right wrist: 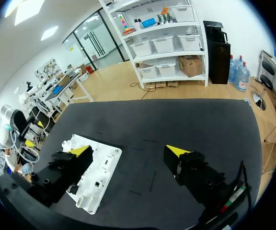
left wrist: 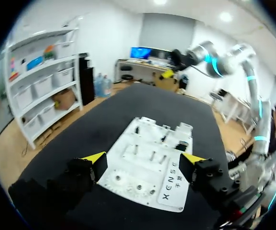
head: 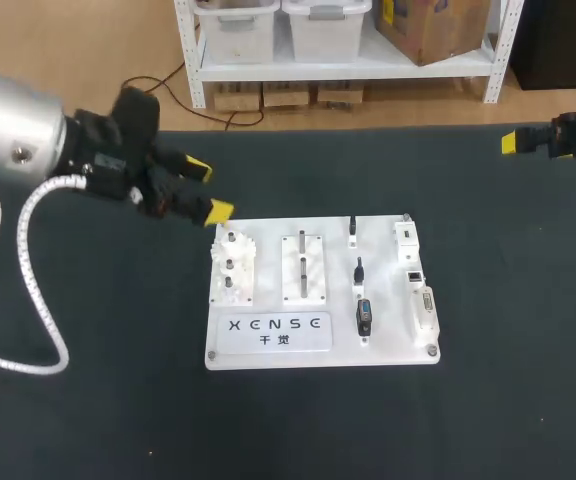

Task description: Insert the Ethernet cable into its matching sockets.

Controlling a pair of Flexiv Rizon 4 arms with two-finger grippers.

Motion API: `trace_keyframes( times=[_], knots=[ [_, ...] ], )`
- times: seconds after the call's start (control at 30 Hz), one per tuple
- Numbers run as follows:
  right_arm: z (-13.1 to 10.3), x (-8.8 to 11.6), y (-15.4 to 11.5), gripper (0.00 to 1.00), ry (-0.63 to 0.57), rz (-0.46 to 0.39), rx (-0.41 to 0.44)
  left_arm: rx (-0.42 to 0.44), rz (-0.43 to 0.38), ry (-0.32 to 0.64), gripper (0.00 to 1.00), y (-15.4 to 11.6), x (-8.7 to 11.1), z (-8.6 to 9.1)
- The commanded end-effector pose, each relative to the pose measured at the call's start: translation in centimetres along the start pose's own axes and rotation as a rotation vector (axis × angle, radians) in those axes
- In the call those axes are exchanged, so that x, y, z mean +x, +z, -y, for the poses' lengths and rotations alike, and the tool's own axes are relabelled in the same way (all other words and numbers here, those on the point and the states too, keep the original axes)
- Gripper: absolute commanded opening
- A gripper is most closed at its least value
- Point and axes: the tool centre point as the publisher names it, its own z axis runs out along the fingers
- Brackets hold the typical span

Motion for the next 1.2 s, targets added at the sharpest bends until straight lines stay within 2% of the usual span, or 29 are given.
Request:
trace_keyframes(
  times=[0.03, 0.5, 0.67, 1.13, 1.2],
  knots=[
    [0.0, 0.0, 0.0, 1.00, 0.000, 0.000, 0.002, 0.236, 0.133, 0.216, 1.00, 0.9, 1.0, 0.9],
    [0.0, 0.0, 0.0, 1.00, 0.000, 0.000, 0.002, 0.110, 0.149, 0.175, 1.00, 3.9, 3.9, 3.0],
    [0.0, 0.0, 0.0, 1.00, 0.000, 0.000, 0.002, 0.103, 0.146, 0.193, 1.00, 4.6, 4.2, 3.5],
    [0.0, 0.0, 0.0, 1.00, 0.000, 0.000, 0.002, 0.119, 0.142, 0.199, 1.00, 5.1, 4.6, 3.4],
    [-0.9, -0.4, 0.3, 1.00, -0.012, -0.026, 0.030, 0.119, 0.142, 0.199, 1.00, 5.1, 4.6, 3.4]
  ],
)
